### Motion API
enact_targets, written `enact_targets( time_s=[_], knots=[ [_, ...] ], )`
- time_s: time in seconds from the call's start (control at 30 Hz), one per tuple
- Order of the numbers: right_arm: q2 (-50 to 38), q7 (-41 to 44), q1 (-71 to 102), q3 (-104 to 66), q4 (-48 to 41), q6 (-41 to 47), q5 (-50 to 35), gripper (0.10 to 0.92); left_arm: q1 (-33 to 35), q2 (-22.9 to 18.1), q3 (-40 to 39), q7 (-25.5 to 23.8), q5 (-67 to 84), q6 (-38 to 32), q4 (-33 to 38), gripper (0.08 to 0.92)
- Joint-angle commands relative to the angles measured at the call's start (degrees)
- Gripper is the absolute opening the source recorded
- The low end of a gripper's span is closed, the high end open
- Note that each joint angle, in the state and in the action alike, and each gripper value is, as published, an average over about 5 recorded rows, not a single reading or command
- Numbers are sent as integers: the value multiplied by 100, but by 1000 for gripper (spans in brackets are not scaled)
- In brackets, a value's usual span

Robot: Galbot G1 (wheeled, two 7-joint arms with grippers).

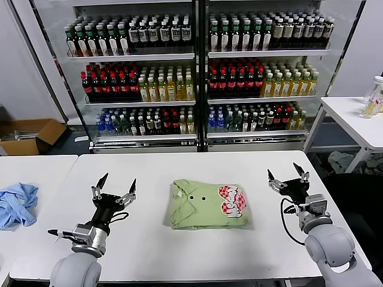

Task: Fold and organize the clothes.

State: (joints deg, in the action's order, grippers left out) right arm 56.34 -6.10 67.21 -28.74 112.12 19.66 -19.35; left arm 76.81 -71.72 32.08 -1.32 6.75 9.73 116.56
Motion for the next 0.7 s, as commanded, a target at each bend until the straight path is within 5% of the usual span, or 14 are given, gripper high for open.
enact_targets(
  time_s=[0.03, 0.7],
  knots=[
    [-3, 249, -117, -286, -471, -561, 450, 822, -403, 64, -23, -70, 103, -111, -512, 823],
    [49, 239, 34, -299, -505, -982, 1100, 823, -788, -166, -276, -74, -347, -444, -762, 823]
  ],
)
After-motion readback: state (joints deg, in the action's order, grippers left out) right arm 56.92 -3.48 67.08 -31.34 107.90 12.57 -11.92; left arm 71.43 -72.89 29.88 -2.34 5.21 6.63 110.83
